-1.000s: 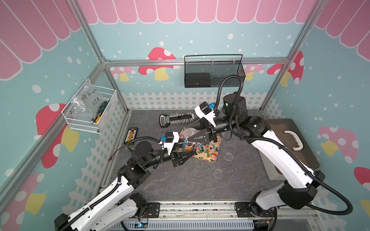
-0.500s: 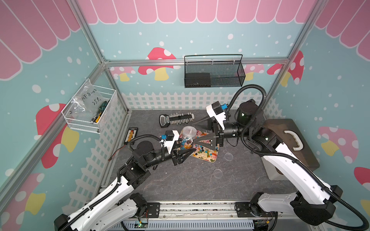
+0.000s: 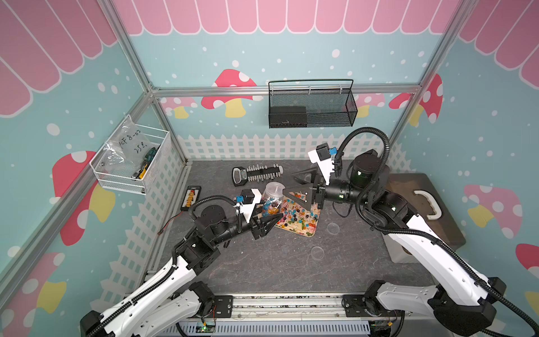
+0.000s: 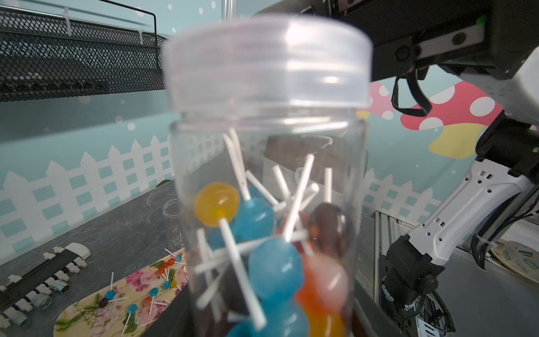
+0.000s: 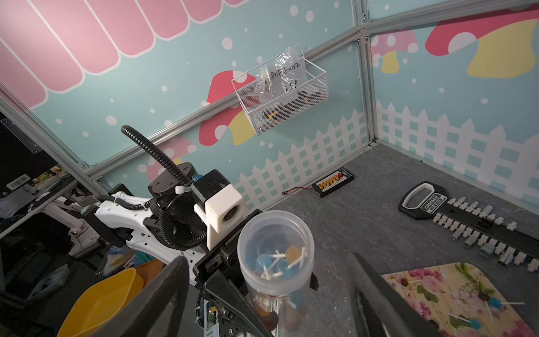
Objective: Pour the candies out of the jar
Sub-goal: Unscrew the lid from the jar.
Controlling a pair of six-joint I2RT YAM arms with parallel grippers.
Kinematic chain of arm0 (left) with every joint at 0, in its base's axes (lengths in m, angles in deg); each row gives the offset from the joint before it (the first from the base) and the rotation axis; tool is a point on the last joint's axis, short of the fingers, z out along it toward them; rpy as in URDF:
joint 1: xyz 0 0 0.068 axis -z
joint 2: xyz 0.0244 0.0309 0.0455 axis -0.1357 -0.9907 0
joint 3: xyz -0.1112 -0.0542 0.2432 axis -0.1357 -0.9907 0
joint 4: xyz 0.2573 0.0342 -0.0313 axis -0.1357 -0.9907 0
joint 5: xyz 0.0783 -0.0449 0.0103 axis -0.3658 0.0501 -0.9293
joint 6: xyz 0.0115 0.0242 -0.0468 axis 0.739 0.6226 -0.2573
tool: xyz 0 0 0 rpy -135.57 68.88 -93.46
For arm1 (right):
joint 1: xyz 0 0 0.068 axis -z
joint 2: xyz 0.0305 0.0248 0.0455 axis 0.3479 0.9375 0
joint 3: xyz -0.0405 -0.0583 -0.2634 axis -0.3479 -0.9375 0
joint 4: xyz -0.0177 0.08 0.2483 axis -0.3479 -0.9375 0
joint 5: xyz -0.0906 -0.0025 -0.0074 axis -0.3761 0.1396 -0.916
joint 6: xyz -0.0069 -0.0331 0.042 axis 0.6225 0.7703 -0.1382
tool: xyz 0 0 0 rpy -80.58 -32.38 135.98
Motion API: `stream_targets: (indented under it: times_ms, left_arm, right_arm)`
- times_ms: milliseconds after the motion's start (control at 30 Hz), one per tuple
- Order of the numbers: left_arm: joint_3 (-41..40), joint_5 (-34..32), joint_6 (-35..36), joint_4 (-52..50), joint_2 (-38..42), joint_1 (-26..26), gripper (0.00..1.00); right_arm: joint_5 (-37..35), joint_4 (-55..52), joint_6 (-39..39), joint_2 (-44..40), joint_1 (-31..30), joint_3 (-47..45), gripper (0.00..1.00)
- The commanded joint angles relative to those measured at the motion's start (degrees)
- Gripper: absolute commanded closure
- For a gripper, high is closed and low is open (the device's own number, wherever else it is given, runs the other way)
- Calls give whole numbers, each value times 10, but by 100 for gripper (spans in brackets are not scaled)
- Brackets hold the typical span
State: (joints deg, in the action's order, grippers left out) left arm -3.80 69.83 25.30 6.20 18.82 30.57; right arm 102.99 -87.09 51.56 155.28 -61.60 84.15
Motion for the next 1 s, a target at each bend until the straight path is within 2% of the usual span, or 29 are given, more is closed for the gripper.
stream_targets:
  times_ms: [0, 567, 967]
  left_arm:
    - [-3, -14, 21, 4, 2, 0, 41]
    - [-3, -21, 30, -15, -2, 0, 41]
    - [0, -12, 32, -15, -6, 0, 41]
  right_arm:
    - [-24, 6, -32, -1, -10, -9, 20]
    - [-40, -24, -24, 34, -51, 7, 21]
    - [-105, -94, 8, 76, -69, 58, 25]
